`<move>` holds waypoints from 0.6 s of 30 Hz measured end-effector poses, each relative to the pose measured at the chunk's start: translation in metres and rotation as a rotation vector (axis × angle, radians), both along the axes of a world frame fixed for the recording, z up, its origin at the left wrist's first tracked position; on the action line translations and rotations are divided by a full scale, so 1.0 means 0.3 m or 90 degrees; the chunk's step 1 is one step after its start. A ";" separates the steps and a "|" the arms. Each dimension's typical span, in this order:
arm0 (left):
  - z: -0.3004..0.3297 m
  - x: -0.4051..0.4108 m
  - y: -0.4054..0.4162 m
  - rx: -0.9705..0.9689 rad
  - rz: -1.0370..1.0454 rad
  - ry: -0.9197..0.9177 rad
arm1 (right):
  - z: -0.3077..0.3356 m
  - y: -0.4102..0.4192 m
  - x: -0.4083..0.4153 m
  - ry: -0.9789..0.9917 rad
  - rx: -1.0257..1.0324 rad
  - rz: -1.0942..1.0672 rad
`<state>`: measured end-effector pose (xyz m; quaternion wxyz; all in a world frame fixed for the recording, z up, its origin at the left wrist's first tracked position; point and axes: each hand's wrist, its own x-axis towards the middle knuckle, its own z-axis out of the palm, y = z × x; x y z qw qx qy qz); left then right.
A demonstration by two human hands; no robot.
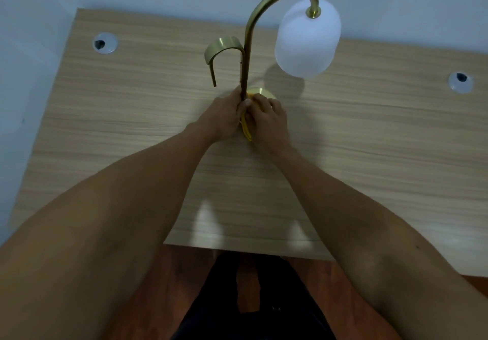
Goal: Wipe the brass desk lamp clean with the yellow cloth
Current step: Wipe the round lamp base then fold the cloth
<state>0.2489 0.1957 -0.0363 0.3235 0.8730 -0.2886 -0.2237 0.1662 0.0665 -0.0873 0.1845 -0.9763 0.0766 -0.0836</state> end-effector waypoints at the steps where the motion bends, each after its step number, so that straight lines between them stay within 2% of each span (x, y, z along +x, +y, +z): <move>1: 0.003 -0.001 -0.002 0.001 -0.002 -0.005 | -0.009 0.007 -0.007 0.007 -0.008 -0.012; 5: 0.000 -0.004 -0.001 0.006 0.009 -0.009 | 0.004 -0.044 0.033 -0.001 -0.026 -0.072; 8: -0.006 -0.009 -0.005 0.002 0.036 0.022 | 0.023 -0.102 0.095 0.002 0.016 -0.156; 10: -0.003 -0.013 -0.009 -0.001 0.042 0.032 | 0.031 -0.104 0.106 -0.023 0.037 -0.105; 12: 0.004 -0.016 -0.009 -0.004 0.035 0.032 | 0.021 -0.085 0.099 -0.041 0.043 0.037; 14: 0.007 -0.016 -0.007 0.000 0.030 0.031 | 0.008 -0.073 0.077 -0.024 0.013 0.118; 18: -0.010 -0.012 -0.005 0.003 0.048 0.026 | -0.004 -0.126 0.066 -0.020 -0.059 0.012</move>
